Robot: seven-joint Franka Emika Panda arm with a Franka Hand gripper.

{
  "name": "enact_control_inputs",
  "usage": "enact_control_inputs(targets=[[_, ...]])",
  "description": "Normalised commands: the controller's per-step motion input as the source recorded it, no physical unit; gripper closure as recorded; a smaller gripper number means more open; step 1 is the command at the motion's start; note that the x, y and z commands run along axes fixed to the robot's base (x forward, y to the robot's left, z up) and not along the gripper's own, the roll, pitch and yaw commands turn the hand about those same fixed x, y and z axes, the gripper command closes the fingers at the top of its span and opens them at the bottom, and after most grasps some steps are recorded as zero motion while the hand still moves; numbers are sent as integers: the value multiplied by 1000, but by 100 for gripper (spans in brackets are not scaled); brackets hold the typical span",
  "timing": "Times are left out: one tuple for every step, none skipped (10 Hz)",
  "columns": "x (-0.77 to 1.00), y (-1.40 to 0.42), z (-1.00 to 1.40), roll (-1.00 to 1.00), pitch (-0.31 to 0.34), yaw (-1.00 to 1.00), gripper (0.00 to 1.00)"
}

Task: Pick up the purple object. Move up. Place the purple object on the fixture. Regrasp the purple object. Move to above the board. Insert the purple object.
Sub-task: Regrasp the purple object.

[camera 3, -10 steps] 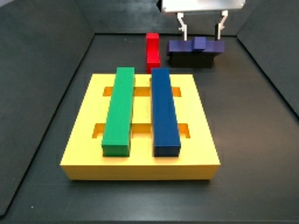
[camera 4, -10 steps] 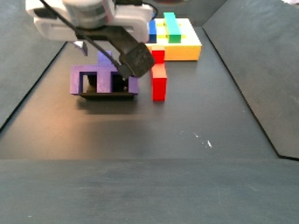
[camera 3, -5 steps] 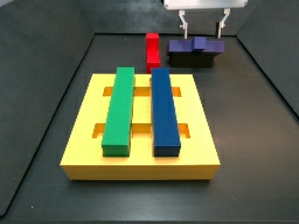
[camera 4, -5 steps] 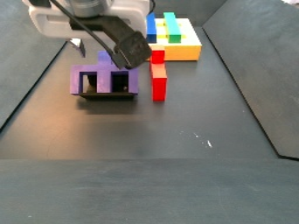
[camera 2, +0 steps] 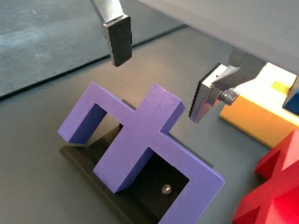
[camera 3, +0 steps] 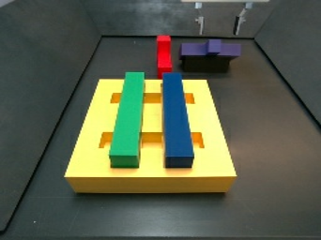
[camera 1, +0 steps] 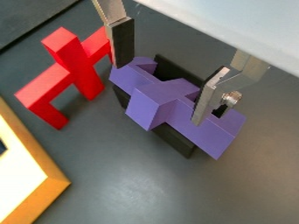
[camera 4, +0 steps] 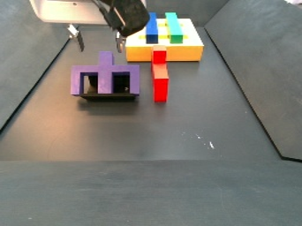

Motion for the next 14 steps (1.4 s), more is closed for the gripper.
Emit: enact_control_inputs(targets=[[0,-174,0,1000,0,0,0],[0,-183,0,1000,0,6,0],[0,-174,0,1000,0,6,0],[0,-163,0,1000,0,20,0],[0,-169,0,1000,0,54,0],[0,-183,0,1000,0,71,0],[0,-194,0,1000,0,100,0],[0,-203,-69,1000,-20,111,0],[0,-174,-114,1000,-49,123,0],[0,-151,-137,1000,-57,137,0],[0,-129,-137,1000,-57,149,0],[0,-114,-146,1000,-40,143,0],[0,-111,-149,1000,-37,134,0],[0,-91,-143,1000,-14,143,0]])
